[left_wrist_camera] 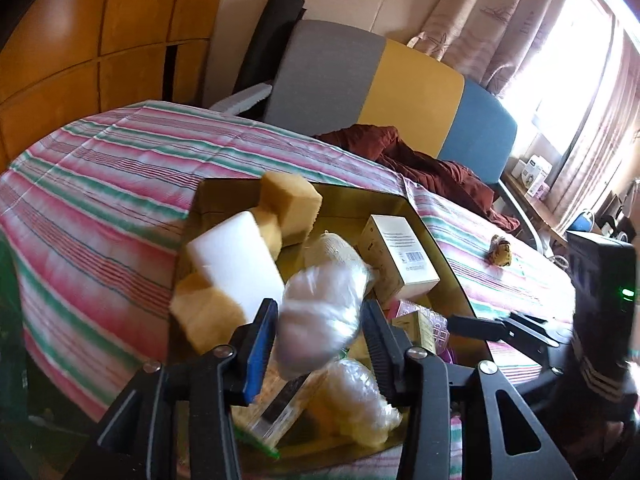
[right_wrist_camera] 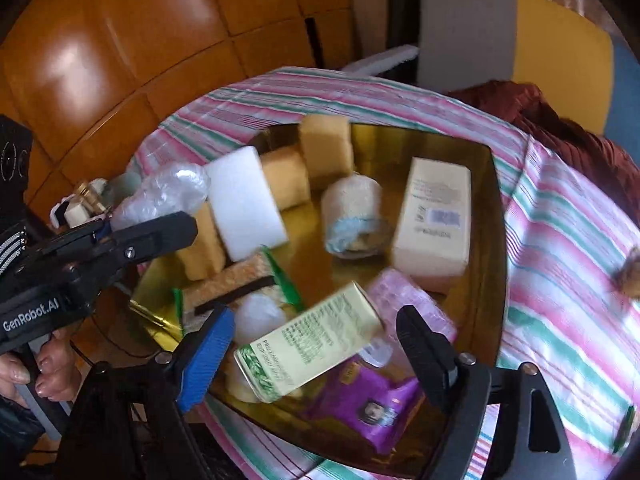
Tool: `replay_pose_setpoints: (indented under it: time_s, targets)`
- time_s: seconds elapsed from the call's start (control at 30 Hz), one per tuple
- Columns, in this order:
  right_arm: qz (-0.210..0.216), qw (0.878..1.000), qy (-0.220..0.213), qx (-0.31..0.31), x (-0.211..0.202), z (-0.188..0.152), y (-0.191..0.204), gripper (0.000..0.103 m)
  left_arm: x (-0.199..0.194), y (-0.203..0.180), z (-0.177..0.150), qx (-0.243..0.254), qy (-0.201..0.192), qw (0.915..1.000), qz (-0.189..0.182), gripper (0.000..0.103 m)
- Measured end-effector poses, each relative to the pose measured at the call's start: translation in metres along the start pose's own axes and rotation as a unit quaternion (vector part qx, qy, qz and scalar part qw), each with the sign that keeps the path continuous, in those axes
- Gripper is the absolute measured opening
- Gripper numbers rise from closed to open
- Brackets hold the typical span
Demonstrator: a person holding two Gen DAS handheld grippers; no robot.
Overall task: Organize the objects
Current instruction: 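Carry wrapped ball and medicine box into the gold tray and open both grippers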
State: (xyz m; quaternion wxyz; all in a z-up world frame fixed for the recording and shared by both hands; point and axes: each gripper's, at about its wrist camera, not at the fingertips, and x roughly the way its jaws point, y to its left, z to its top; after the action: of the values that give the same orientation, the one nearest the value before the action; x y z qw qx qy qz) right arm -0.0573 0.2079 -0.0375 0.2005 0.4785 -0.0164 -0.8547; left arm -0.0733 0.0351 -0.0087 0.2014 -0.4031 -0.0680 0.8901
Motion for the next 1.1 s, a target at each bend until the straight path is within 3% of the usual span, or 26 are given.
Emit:
replay_pose_setpoints:
  time_s: [0.2, 0.33, 0.63, 1.1]
  targets:
    - [-0.005, 1.0, -0.004, 0.029, -0.012, -0.012, -0.01, 0.085, 0.009, -0.007, -0.006, 0.006, 0.011, 0.9999, 0.004, 0.055]
    - [-0.011, 0.999, -0.013, 0.04, -0.016, -0.015, -0.011, 0.085, 0.0, -0.008, -0.012, 0.018, 0.003, 0.9992, 0.034, 0.055]
    - [-0.044, 0.998, -0.025, 0.027, -0.024, -0.019, 0.002, 0.085, -0.028, -0.013, -0.021, 0.043, -0.035, 0.994, 0.094, 0.07]
    - [-0.106, 0.992, -0.06, 0.028, -0.049, -0.025, 0.004, 0.085, -0.045, -0.041, -0.024, 0.083, -0.059, 0.9891, 0.106, 0.074]
